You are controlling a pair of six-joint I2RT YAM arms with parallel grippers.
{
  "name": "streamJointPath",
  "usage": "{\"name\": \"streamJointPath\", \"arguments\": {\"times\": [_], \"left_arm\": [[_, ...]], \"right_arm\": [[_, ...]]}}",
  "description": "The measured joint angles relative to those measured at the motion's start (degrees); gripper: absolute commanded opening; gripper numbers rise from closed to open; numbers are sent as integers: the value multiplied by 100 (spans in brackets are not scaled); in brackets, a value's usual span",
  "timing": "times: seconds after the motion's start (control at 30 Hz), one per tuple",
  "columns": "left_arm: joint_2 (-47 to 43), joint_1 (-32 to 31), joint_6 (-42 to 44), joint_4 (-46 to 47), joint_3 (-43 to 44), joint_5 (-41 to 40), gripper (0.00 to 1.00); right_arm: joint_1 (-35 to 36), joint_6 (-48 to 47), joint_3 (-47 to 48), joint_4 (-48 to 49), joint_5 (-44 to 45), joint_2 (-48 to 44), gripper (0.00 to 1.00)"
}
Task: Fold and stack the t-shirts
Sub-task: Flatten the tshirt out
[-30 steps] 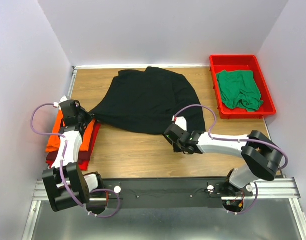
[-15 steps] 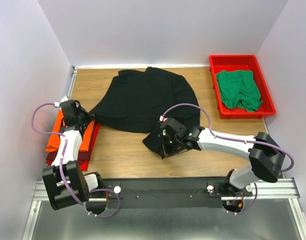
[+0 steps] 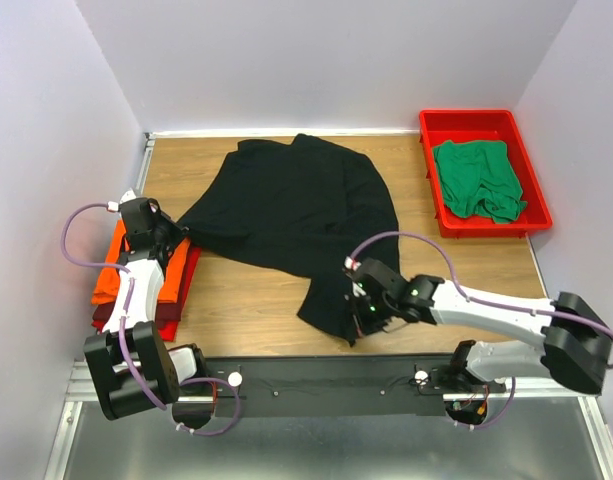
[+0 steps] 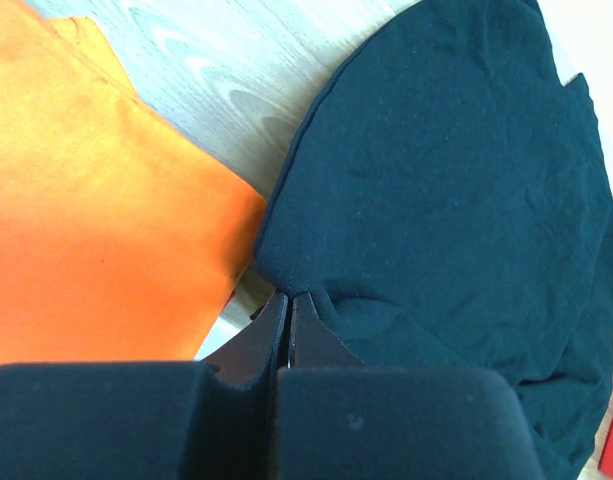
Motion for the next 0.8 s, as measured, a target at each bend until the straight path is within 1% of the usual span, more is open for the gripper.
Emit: {"name": "streamJointPath", "arguments": {"times": [0.07, 0.13, 0.2, 0.3, 0.33, 0.37, 0.4, 0.43, 0.5, 0.53, 0.57, 0.7, 0.8], "left_arm": [[0, 0, 7, -4, 0, 2, 0], [0, 0, 13, -13, 2, 0, 0], [-2, 0, 15, -63, 13, -7, 0], [-7, 0, 15, -153, 63, -31, 0], [-15, 0, 15, -190, 92, -57, 0], [-37, 0, 15, -205, 109, -72, 0], [-63, 0, 15, -216, 127, -83, 0], [-83, 0, 13, -216, 138, -87, 0], [-118, 0, 13, -219, 192, -98, 0], [-131, 0, 13, -212, 205, -98, 0], [-140, 0, 11, -214, 214, -98, 0], [-151, 0, 9, -216, 216, -98, 0], [-157, 0, 9, -214, 216, -98, 0]], "right_arm": [[0, 157, -437, -105, 2, -387, 1], [-2, 297, -719, -249, 9, -634, 4], [0, 446, -852, -350, 46, -822, 7], [0, 680, -887, -522, 291, -1231, 8], [0, 728, -887, -573, 369, -1344, 11], [0, 828, -887, -660, 481, -1502, 17], [0, 892, -887, -741, 588, -1602, 36], [0, 984, -887, -798, 695, -1692, 45], [0, 1213, -841, -1029, 1104, -1834, 56], [0, 1322, -800, -1137, 1362, -1880, 64], [0, 1497, -761, -1220, 1683, -1943, 65], [-114, 1998, -671, -1451, 2623, -2166, 63], [-529, 2190, -570, -1486, 3195, -2090, 59]]}}
